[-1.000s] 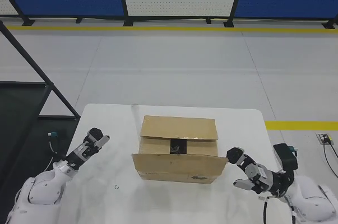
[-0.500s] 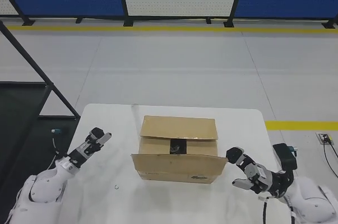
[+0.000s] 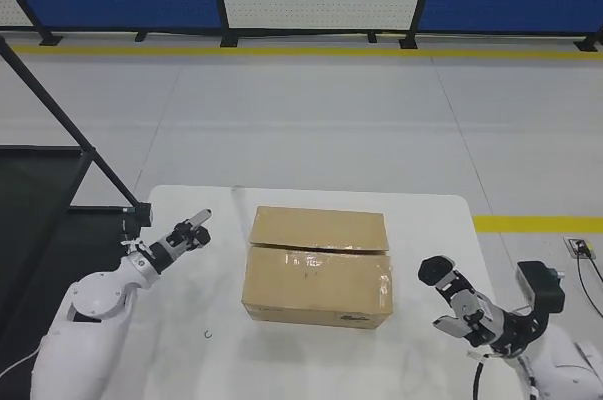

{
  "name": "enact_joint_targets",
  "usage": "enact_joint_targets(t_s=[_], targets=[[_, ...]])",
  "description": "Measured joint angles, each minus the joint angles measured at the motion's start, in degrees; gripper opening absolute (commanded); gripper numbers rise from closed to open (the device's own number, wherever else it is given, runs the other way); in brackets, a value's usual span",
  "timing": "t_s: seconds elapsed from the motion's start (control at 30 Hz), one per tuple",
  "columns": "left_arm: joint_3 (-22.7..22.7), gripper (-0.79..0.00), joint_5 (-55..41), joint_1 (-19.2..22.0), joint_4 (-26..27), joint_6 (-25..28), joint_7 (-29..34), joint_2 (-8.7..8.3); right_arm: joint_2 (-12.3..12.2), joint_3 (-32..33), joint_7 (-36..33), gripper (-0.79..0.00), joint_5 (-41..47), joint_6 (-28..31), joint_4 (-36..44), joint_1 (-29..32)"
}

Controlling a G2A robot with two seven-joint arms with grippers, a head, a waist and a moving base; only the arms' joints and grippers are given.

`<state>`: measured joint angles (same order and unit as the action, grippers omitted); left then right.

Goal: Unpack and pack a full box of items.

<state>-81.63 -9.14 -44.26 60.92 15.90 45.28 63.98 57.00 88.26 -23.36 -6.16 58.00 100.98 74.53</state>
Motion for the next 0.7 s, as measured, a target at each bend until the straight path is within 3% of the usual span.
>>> enact_joint_targets(t_s=[0.2, 0.53, 0.7], targets=[[4.07, 0.000, 0.47, 5.56, -6.84, -2.12, 3.73, 0.73, -0.07, 0.72, 1.68, 0.000, -1.28, 0.00, -0.22, 1.23], [4.36, 0.000, 0.12, 4.78, -6.41, -2.83, 2.45, 0.86, -0.07, 0.72, 1.65, 0.000, -1.26, 0.00, -0.26, 1.22], [6.84, 0.000, -5.73, 6.70, -8.88, -6.80, 0.85, 2.25, -0.07, 0.72, 1.65, 0.000, -1.26, 0.00, -0.26, 1.22]])
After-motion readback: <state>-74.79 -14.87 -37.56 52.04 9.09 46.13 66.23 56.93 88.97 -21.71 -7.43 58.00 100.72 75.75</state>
